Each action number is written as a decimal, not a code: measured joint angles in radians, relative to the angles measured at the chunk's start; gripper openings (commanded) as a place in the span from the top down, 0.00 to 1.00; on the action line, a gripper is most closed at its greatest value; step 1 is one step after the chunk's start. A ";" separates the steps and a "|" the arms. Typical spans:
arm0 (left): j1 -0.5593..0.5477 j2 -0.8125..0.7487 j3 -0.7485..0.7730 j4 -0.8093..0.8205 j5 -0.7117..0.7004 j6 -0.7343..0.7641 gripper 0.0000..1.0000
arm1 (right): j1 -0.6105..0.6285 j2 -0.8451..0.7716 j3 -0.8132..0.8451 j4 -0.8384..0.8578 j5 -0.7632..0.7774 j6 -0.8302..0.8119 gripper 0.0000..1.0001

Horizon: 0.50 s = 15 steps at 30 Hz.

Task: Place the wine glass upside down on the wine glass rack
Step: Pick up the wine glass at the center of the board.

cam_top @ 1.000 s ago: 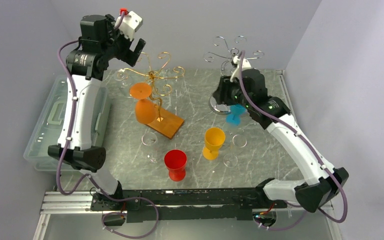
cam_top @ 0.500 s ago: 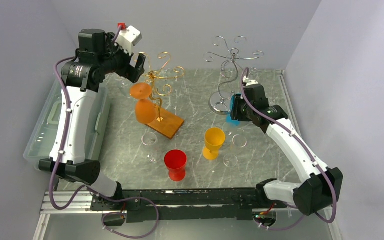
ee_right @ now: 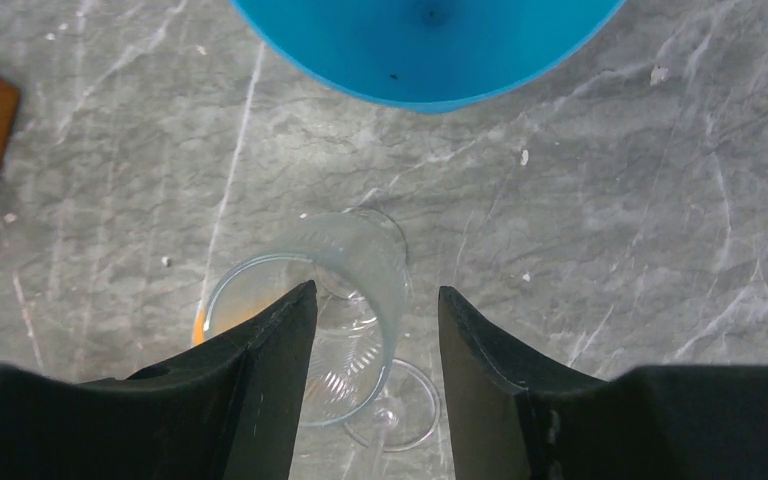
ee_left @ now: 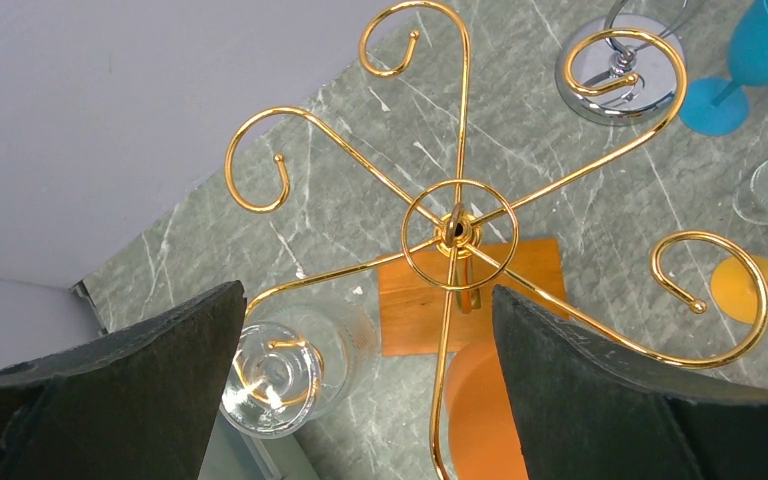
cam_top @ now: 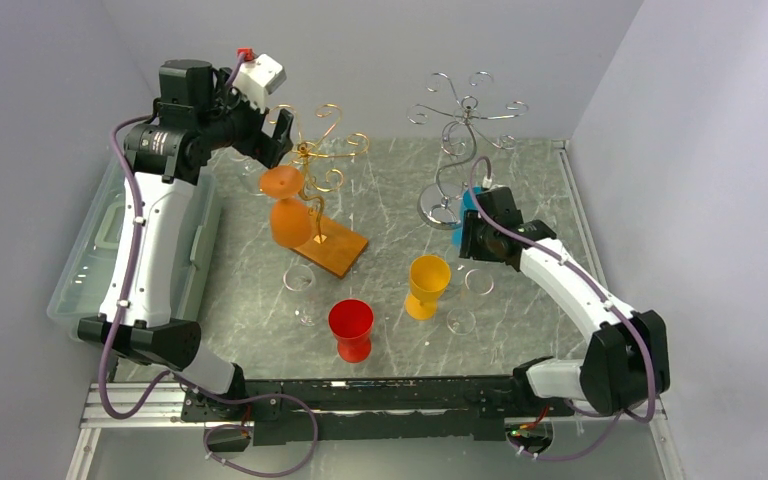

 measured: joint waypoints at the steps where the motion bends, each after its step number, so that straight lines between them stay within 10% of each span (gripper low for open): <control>1: 0.000 0.000 -0.002 0.000 0.003 0.000 0.00 | 0.000 0.010 -0.006 0.009 0.007 0.002 0.49; 15: 0.000 -0.004 -0.019 0.001 0.005 0.001 0.01 | -0.001 0.074 -0.056 0.151 0.108 0.023 0.51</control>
